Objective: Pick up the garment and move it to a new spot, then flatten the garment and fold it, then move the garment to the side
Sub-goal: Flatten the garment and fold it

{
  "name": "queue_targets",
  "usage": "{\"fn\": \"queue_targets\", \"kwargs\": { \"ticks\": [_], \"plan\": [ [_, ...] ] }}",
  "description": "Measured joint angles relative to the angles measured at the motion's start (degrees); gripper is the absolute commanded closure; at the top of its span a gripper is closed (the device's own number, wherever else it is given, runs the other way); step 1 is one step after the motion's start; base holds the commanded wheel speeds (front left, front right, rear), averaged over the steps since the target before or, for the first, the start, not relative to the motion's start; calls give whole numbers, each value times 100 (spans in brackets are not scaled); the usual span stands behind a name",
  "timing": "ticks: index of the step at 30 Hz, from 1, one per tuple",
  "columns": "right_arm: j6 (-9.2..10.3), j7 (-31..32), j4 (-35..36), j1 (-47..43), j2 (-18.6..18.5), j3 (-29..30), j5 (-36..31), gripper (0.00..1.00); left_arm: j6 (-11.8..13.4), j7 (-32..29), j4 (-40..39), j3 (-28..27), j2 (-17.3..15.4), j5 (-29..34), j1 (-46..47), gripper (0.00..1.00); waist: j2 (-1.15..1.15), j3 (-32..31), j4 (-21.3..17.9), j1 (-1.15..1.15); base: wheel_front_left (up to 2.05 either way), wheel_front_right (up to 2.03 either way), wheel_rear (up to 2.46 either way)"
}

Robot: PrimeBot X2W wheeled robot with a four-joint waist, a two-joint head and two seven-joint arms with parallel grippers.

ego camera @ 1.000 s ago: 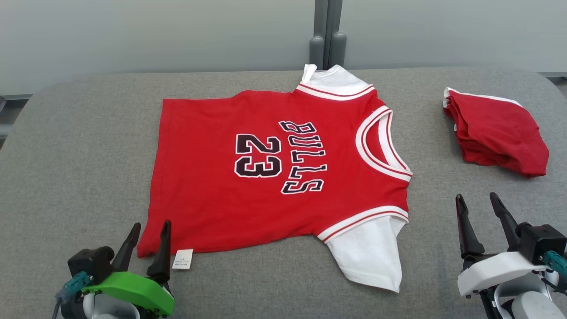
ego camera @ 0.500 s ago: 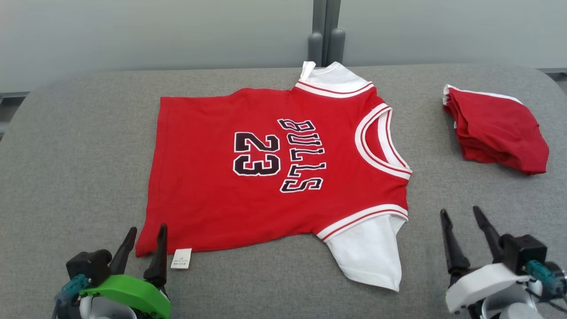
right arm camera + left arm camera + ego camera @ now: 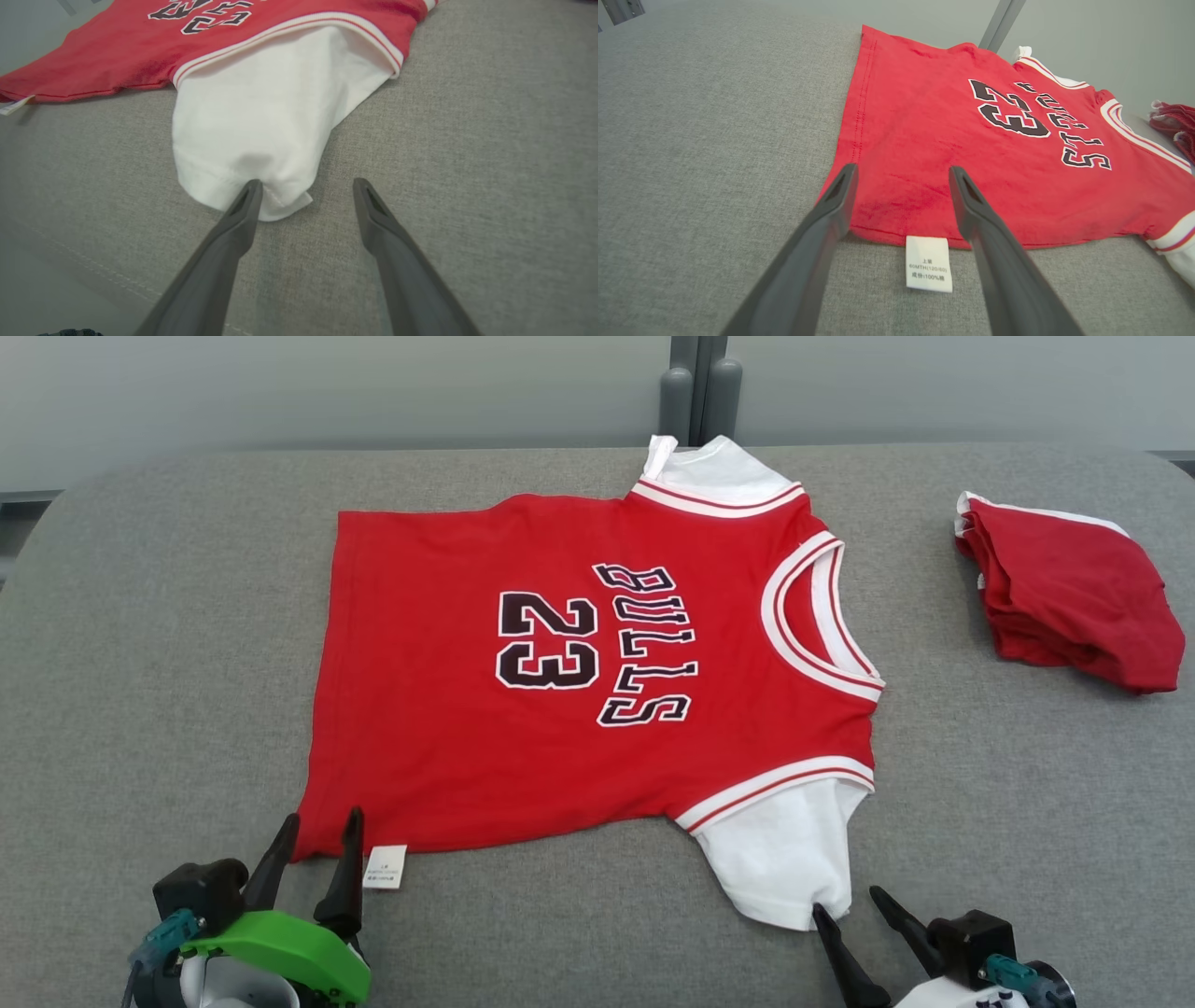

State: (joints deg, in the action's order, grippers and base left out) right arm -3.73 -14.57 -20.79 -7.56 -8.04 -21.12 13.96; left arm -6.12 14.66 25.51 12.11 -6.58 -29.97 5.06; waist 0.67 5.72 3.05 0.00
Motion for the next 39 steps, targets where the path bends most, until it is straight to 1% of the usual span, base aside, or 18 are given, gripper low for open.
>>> {"fn": "queue_targets", "kwargs": {
  "ticks": [2, 3, 4, 5, 6, 7, 8, 11, 15, 17, 21, 25, 33, 39],
  "plan": [
    [-51, 0, -76, 109, 36, -37, 0, 0, -1, 0, 3, -2, 7, 4, 58, 0, 0, 24, 23, 0, 0, 0, 0],
    [-82, -1, -134, 142, 54, -60, 2, 19, -3, 0, 3, -3, 13, 22, 93, 0, 0, 38, 36, 0, 0, 0, 0],
    [-93, -1, -191, 152, 63, -92, 2, 55, -16, 0, 7, -4, 21, 37, 119, 0, 0, 51, 49, 0, 0, 0, 0],
    [-118, -1, -238, 152, 63, -124, 2, 62, -18, 0, 10, -10, 27, 38, 135, 0, 0, 64, 62, 0, 0, 0, 0],
    [-132, -1, -292, 155, 65, -143, 5, 74, -18, 0, 15, -33, 32, 38, 141, 0, 0, 78, 74, 0, 0, 0, 0],
    [-151, -1, -333, 164, 66, -163, 12, 97, -18, 0, 29, -63, 33, 38, 141, 0, 0, 93, 82, 0, 0, 0, 0],
    [-180, -1, -364, 187, 65, -178, 12, 100, -18, 0, 44, -88, 32, 38, 141, 0, 0, 109, 87, 0, 0, 0, 0],
    [-227, -1, -415, 287, 60, -193, 22, 100, -52, 0, 158, -91, 38, 38, 141, 0, 0, 141, 88, 0, 0, 0, 0],
    [-235, -1, -402, 377, 38, -190, 31, 100, -62, 0, 401, -63, 44, 38, 131, 0, 0, 150, 68, 0, 0, 0, 0],
    [-278, -1, -404, 419, 5, -189, 31, 100, -67, 0, 570, -13, 38, 40, 131, 0, 0, 158, 35, 0, 0, 0, 0],
    [-279, -1, -401, 491, -113, -138, 37, 100, -68, 0, 762, 16, 43, 41, 132, 0, 0, 174, -37, 0, 0, 0, 0],
    [-280, -1, -398, 502, -127, -113, 73, 100, -68, 0, 871, 26, 41, 54, 182, 0, 0, 222, -65, 0, 0, 0, 0],
    [-282, -1, -423, 581, -132, -147, 73, 100, -67, 0, 1003, -243, 7, 126, 453, 0, 0, 280, -187, 0, 0, 0, 0],
    [-282, -1, -430, 584, -154, -110, 85, 100, -56, 0, 1295, -266, -8, 198, 432, 2, 0, 290, -229, 0, 0, 0, 0]
  ]
}}
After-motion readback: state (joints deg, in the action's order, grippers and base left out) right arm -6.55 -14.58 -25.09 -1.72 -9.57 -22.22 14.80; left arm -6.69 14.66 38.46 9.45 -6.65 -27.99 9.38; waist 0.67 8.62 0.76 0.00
